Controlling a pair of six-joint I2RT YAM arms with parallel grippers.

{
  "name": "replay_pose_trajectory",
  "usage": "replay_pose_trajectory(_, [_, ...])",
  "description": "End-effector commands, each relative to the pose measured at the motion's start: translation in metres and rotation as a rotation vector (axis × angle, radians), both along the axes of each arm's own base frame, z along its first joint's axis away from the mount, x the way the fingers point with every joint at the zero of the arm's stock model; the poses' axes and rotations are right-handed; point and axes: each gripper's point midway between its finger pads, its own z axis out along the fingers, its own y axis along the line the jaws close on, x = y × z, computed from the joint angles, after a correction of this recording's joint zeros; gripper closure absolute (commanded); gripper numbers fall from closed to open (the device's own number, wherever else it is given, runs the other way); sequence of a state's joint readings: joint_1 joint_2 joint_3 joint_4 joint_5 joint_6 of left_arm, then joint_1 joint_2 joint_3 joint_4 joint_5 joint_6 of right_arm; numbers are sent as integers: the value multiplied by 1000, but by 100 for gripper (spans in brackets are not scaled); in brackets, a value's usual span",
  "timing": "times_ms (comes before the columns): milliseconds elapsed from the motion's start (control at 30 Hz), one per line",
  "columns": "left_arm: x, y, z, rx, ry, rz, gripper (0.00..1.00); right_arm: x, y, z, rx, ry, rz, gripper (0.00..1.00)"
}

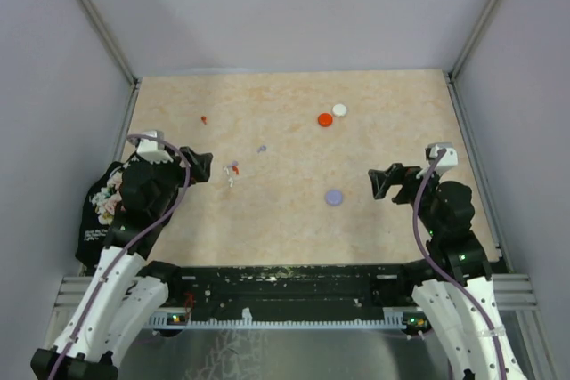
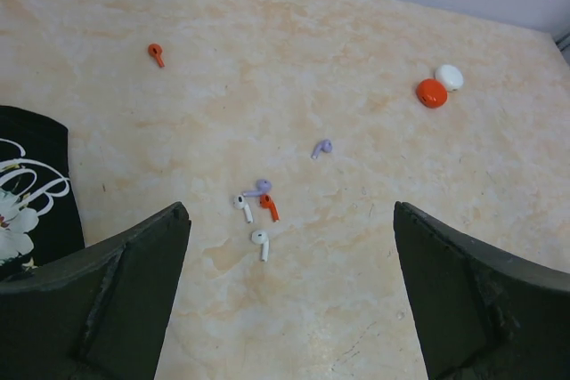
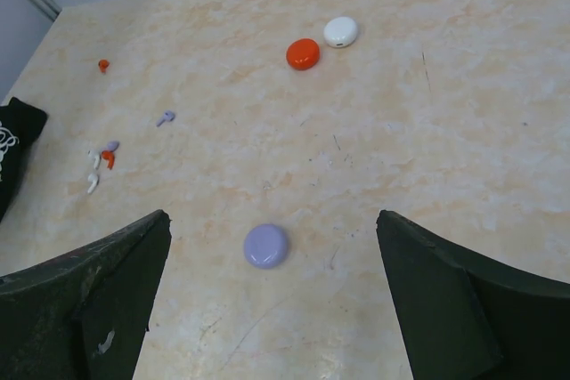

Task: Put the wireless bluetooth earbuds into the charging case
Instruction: Move the charging case to the center of the board.

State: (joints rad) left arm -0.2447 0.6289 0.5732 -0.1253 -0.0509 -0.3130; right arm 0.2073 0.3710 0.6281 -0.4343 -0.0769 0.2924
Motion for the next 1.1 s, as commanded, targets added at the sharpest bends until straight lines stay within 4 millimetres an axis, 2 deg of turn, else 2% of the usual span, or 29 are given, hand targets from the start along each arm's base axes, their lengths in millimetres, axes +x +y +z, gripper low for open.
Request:
replay_pose_trajectory(0, [-4,1,30,-11,-119,-12,0,5,2,25,18,-71,-1,2])
replay_pose_trajectory(133, [-11,-10,33,-19,-136,-79,0,7,-3,28,22,-82,-31,2])
replay_pose_trajectory(267, [-15,-14,26,-25,-108,-105,0,11,-6,24,18,-84,-49,2])
replay_pose_trajectory(433, [-14,-16,27,-3,-88,-126,0,14,0,17,19,-70,-22,2])
replay_pose_trajectory(567, [-11,-20,16,-19,-53,-134,0,16,3,11,18,-43,-9,2])
replay_pose_trajectory(700, [-7,-28,12,-56,-53,-161,0,20,6,0,19,-9,0,2])
replay_pose_trajectory(1067, [7,-31,-9,-51,24,-151,0,38,24,-45,-4,148,78,2])
